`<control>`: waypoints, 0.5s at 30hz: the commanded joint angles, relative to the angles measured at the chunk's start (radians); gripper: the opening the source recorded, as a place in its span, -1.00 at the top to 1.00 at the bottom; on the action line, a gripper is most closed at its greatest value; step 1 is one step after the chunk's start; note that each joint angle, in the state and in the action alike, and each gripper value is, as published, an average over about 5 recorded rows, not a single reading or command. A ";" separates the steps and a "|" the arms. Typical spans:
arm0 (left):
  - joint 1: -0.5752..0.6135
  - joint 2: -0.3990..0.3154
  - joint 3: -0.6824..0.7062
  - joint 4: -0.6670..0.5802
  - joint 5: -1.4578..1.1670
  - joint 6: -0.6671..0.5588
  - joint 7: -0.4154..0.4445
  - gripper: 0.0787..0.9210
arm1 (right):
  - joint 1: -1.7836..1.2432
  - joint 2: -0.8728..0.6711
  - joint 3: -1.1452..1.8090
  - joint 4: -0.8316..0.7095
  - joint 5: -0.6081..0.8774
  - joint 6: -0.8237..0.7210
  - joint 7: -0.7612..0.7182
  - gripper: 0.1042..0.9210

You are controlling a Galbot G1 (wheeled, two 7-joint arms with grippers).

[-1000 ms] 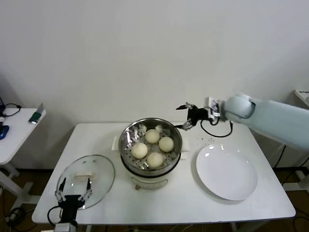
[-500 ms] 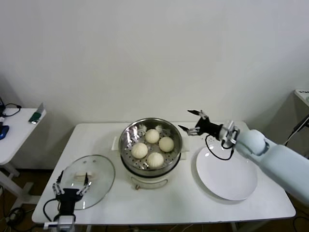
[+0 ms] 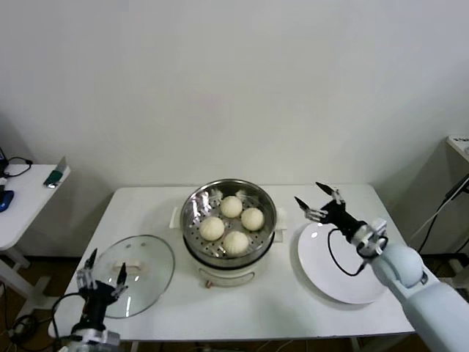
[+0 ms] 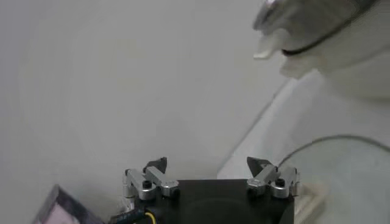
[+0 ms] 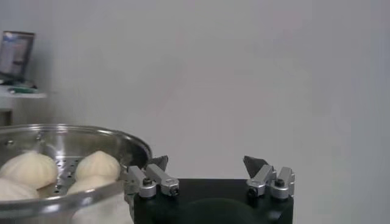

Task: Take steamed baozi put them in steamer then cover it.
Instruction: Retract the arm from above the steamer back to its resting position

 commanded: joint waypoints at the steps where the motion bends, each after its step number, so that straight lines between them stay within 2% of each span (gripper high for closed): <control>1: -0.021 0.024 0.036 0.031 0.511 0.018 0.008 -0.77 | -0.300 0.148 0.298 0.051 -0.042 -0.021 0.013 -0.76; 9: -0.061 0.027 0.066 0.121 0.607 0.054 0.027 -0.77 | -0.314 0.174 0.305 0.052 -0.077 -0.024 0.011 -0.76; 15: -0.104 0.030 0.061 0.212 0.654 0.048 -0.003 -0.77 | -0.309 0.190 0.302 0.051 -0.099 -0.026 0.011 -0.76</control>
